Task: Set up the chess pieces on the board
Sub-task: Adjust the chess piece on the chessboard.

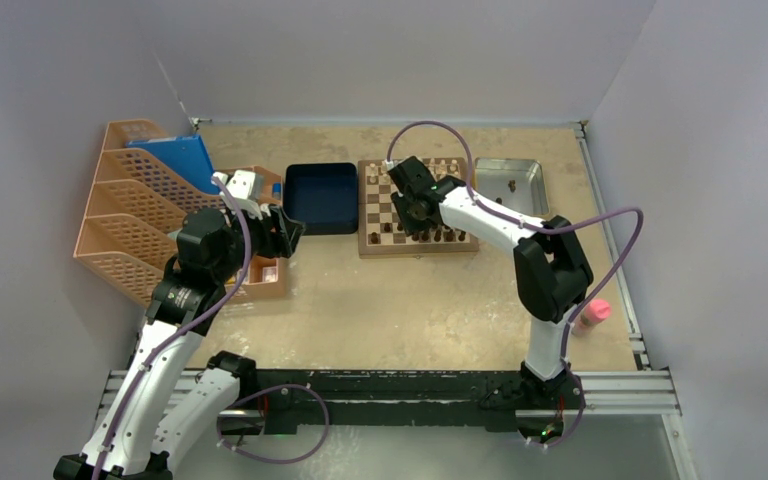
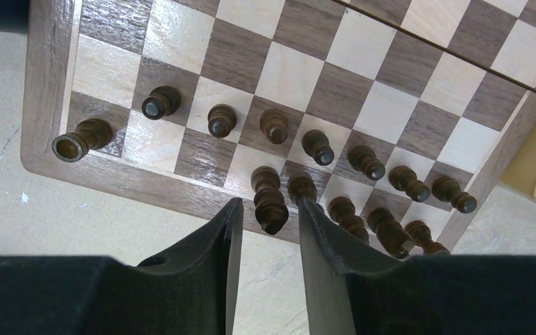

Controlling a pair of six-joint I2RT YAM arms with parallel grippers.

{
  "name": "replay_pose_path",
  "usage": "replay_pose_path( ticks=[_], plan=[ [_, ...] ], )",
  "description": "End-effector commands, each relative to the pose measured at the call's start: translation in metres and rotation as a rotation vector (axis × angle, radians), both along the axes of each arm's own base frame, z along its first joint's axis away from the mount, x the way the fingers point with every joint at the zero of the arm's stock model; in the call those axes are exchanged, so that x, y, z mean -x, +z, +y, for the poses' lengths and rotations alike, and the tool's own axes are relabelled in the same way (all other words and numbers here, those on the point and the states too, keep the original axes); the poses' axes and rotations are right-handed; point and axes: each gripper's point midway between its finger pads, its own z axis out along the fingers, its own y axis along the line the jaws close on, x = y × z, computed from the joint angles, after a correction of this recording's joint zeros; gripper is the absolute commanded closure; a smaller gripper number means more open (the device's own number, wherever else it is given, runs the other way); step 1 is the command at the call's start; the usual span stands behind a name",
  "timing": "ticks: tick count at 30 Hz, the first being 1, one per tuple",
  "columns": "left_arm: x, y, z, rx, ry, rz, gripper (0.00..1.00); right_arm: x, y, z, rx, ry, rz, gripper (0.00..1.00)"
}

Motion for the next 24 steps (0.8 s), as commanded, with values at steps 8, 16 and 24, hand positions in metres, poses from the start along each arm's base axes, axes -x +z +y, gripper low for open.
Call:
replay_pose_path(
  ticks=[8, 16, 24],
  plan=[
    [-0.0008, 0.0126, -0.0025, 0.01, -0.016, -0.05, 0.39, -0.0015, 0.0004, 0.0079, -0.044, 0.015, -0.002, 0.76],
    [-0.001, 0.0121, -0.0028, 0.011, -0.016, -0.047, 0.39, -0.0002, 0.0018, 0.0079, -0.047, 0.021, -0.001, 0.79],
    [-0.0014, 0.0122, -0.0038, 0.013, -0.022, -0.046, 0.39, 0.0031, -0.0015, 0.0073, -0.048, 0.023, 0.01, 0.76]
  ],
)
